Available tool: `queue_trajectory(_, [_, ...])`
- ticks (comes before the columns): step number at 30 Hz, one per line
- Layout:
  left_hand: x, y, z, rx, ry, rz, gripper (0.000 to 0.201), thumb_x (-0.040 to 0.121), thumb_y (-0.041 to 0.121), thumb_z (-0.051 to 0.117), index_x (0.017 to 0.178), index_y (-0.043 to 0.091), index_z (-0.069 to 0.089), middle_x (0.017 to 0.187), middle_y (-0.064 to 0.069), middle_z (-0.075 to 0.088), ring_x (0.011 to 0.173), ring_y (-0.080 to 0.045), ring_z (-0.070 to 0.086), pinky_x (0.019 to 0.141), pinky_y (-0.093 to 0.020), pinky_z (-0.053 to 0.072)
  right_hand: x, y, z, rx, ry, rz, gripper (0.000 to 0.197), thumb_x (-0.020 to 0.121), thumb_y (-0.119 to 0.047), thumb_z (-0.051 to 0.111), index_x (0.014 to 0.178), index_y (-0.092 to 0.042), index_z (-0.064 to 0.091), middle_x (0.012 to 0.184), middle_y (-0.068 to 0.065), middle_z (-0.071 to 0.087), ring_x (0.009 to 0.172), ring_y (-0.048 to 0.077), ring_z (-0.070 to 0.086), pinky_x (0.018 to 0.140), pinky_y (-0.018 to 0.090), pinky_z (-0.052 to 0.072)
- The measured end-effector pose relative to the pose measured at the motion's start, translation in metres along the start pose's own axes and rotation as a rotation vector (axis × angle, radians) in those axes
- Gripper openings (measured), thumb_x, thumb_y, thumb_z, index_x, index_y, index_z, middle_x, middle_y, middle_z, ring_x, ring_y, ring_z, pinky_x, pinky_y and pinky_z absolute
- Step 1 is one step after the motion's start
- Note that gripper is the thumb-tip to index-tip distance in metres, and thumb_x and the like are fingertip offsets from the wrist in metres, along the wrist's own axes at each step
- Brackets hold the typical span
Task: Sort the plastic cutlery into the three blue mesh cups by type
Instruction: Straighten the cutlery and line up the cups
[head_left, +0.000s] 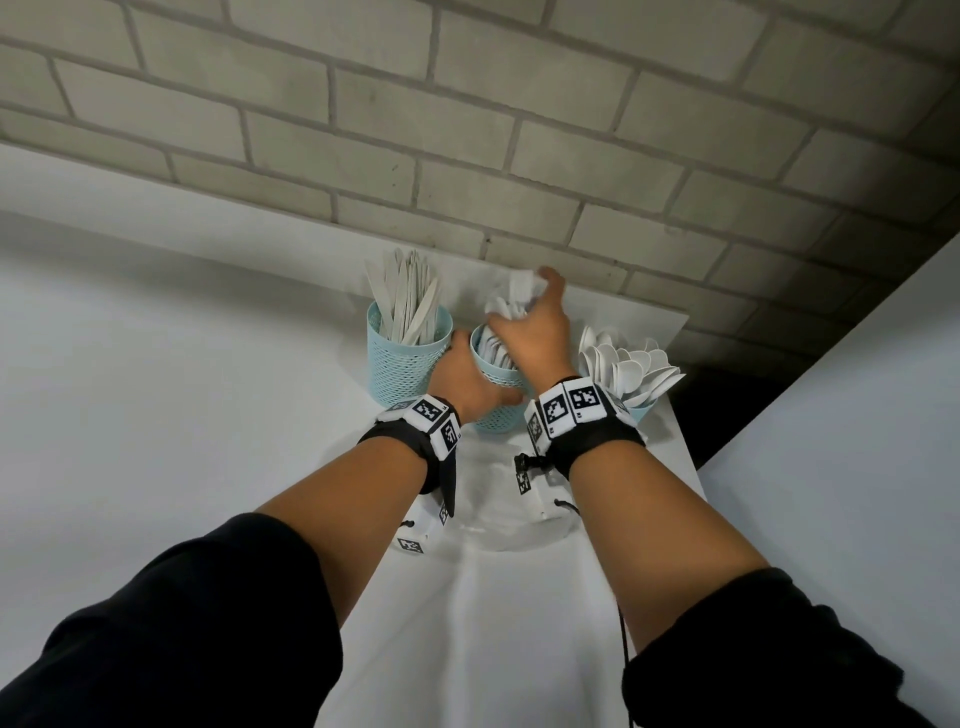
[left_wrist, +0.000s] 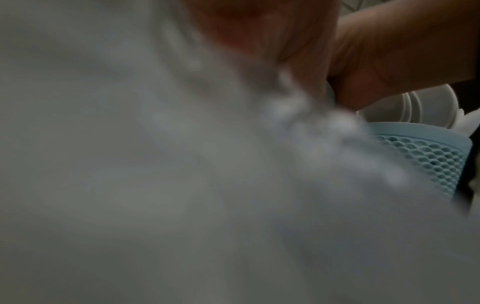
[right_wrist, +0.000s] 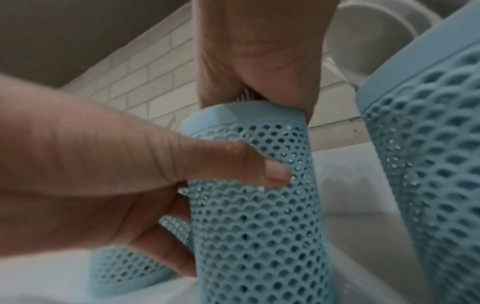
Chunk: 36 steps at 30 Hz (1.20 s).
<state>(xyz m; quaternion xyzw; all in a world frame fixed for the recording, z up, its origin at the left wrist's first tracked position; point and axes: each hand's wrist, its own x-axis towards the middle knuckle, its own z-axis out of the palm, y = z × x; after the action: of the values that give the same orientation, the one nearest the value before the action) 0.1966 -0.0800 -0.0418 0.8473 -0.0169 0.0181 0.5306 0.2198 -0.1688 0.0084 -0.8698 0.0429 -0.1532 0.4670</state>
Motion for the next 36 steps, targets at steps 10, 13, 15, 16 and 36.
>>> queue_trajectory(10, [0.002, -0.003, 0.001, -0.006, -0.005, 0.003, 0.1, 0.055, 0.029, 0.089, 0.133, 0.006, 0.031, 0.129, -0.01, 0.054, 0.117, -0.027, 0.054, 0.1, -0.042, 0.044, 0.005, -0.001, 0.001, -0.009, -0.115, -0.023, 0.093, 0.072, -0.025, 0.077, 0.145, -0.027, 0.02, 0.101, -0.002, 0.06, 0.087, 0.016, 0.06, 0.086, 0.036, 0.052])
queue_trajectory(13, [0.003, -0.004, 0.002, 0.011, 0.005, 0.022, 0.095, 0.055, 0.029, 0.089, 0.129, 0.006, 0.034, 0.126, -0.009, 0.055, 0.115, -0.026, 0.055, 0.099, -0.039, 0.045, -0.001, -0.002, 0.004, 0.007, -0.086, -0.116, 0.036, 0.075, -0.019, 0.068, 0.109, -0.016, 0.057, 0.091, 0.003, 0.067, 0.08, 0.02, 0.065, 0.076, 0.045, 0.056])
queue_trajectory(15, [0.003, -0.003, 0.002, 0.01, 0.011, 0.029, 0.094, 0.054, 0.031, 0.09, 0.127, 0.007, 0.036, 0.124, -0.008, 0.056, 0.113, -0.025, 0.056, 0.097, -0.038, 0.047, -0.002, -0.003, 0.001, 0.1, 0.035, -0.141, 0.045, 0.077, -0.017, 0.065, 0.118, -0.02, 0.049, 0.094, 0.005, 0.065, 0.079, 0.02, 0.065, 0.073, 0.043, 0.057])
queue_trajectory(16, [0.003, -0.003, 0.002, 0.006, 0.012, 0.029, 0.095, 0.054, 0.031, 0.09, 0.128, 0.008, 0.036, 0.124, -0.007, 0.057, 0.112, -0.024, 0.057, 0.096, -0.037, 0.047, -0.001, -0.002, -0.001, 0.174, 0.094, -0.161, 0.058, 0.076, -0.016, 0.065, 0.128, -0.025, 0.041, 0.105, 0.006, 0.063, 0.084, 0.02, 0.065, 0.075, 0.041, 0.058])
queue_trajectory(36, [0.005, -0.005, 0.003, 0.01, 0.011, 0.038, 0.096, 0.056, 0.031, 0.088, 0.13, 0.007, 0.033, 0.126, -0.008, 0.055, 0.113, -0.025, 0.056, 0.097, -0.036, 0.046, 0.004, 0.001, -0.01, -0.104, 0.01, -0.266, 0.061, 0.077, -0.037, 0.072, 0.131, -0.023, 0.049, 0.149, 0.002, 0.023, 0.115, 0.006, 0.043, 0.089, 0.02, 0.039])
